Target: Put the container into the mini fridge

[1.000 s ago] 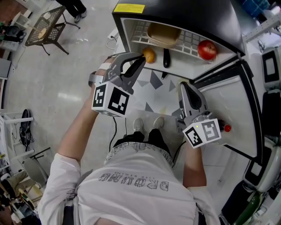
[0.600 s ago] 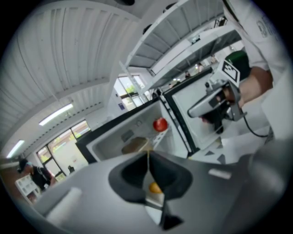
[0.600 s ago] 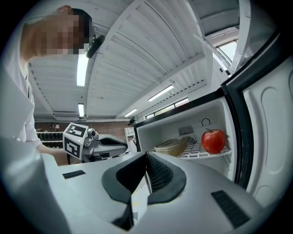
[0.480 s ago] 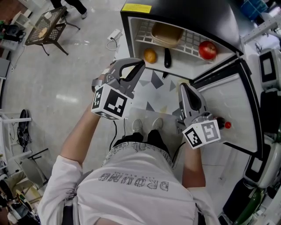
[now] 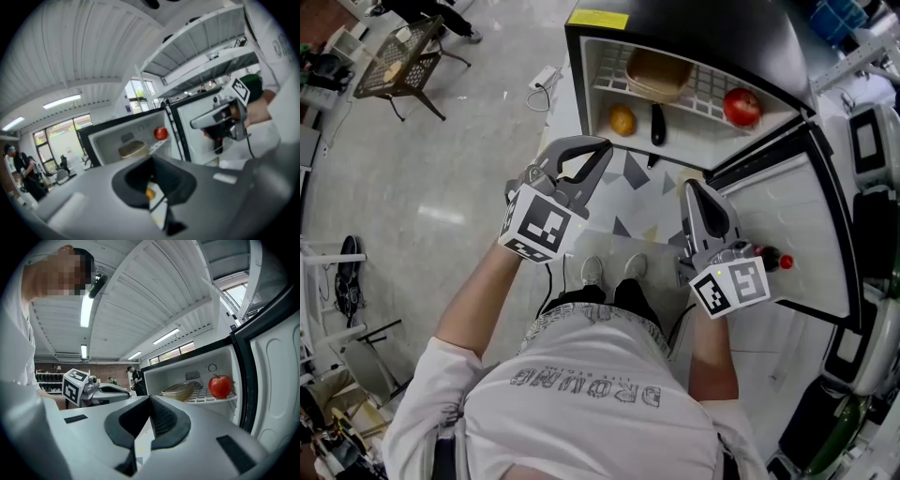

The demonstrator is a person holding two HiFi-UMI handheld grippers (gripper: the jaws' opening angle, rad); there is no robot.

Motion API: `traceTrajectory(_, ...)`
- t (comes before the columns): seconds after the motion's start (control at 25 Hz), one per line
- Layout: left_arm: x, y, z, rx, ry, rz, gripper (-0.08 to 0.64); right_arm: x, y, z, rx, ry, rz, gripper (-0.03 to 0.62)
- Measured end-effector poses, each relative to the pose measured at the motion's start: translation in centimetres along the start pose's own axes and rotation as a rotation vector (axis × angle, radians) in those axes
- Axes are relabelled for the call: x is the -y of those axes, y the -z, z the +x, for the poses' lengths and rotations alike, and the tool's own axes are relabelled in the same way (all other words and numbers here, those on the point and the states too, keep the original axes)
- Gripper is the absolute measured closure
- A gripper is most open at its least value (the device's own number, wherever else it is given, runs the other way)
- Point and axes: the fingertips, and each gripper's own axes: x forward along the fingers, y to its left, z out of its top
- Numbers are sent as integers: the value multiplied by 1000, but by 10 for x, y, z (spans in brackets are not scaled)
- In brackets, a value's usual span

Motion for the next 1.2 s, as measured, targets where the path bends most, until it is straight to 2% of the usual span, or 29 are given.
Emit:
traceTrajectory(0.44, 10, 3, -6, 27, 16, -93, 552, -6, -1, -3, -14, -7, -28, 591)
traceTrajectory(1.2, 8, 7, -3, 29, 22, -165, 552, -4, 0, 0, -37, -24, -51, 591)
